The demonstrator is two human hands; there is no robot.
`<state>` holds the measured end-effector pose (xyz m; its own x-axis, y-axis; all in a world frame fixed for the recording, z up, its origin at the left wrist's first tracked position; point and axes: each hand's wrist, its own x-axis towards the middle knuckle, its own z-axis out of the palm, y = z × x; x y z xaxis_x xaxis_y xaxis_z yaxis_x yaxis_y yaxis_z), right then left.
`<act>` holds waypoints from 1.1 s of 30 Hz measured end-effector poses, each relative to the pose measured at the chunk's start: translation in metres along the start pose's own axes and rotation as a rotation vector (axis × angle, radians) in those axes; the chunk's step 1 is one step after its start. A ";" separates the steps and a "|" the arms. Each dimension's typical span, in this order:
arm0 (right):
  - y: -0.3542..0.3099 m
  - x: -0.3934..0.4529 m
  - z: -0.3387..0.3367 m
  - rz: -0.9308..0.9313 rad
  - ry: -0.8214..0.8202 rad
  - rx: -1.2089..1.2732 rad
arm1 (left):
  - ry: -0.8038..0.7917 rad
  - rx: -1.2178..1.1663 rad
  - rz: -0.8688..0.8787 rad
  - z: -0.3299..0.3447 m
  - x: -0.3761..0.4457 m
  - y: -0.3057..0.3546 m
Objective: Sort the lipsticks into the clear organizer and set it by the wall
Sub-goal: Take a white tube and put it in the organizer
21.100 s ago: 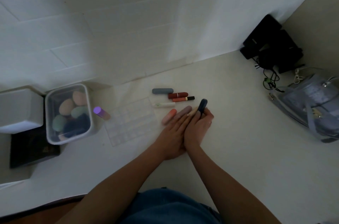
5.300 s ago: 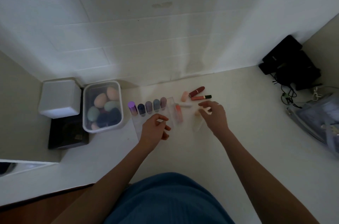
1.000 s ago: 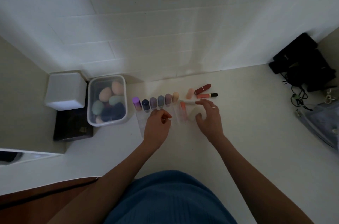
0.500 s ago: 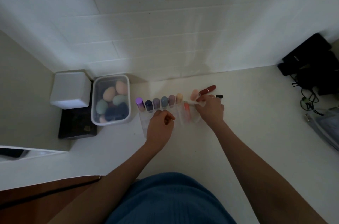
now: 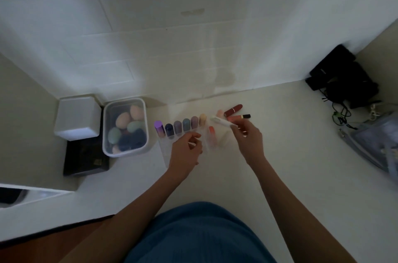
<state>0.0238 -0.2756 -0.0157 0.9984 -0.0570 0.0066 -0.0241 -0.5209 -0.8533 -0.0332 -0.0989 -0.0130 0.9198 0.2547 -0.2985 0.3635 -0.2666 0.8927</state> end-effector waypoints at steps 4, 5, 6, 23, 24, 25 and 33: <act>-0.006 -0.021 -0.003 0.041 -0.085 0.098 | -0.056 -0.245 0.005 0.001 -0.002 0.013; -0.008 -0.024 -0.004 0.039 -0.110 0.107 | -0.063 -0.296 -0.001 0.000 -0.003 0.015; -0.011 -0.027 -0.004 0.034 -0.127 0.120 | -0.057 -0.340 -0.004 0.000 -0.004 0.015; -0.059 -0.040 0.037 0.258 -0.076 0.619 | 0.106 -0.405 -0.104 -0.047 -0.025 -0.012; -0.063 -0.038 0.041 0.227 -0.086 0.584 | 0.118 -0.409 -0.112 -0.051 -0.027 -0.014; -0.067 -0.036 0.046 0.192 -0.095 0.542 | 0.133 -0.419 -0.120 -0.054 -0.028 -0.016; -0.099 -0.032 0.080 0.019 -0.286 0.416 | 0.194 -0.509 -0.134 -0.075 -0.037 -0.025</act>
<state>-0.0015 -0.1539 0.0266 0.9737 0.2025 -0.1047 -0.0781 -0.1352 -0.9877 -0.0876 -0.0318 0.0011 0.8090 0.4347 -0.3956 0.3138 0.2496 0.9161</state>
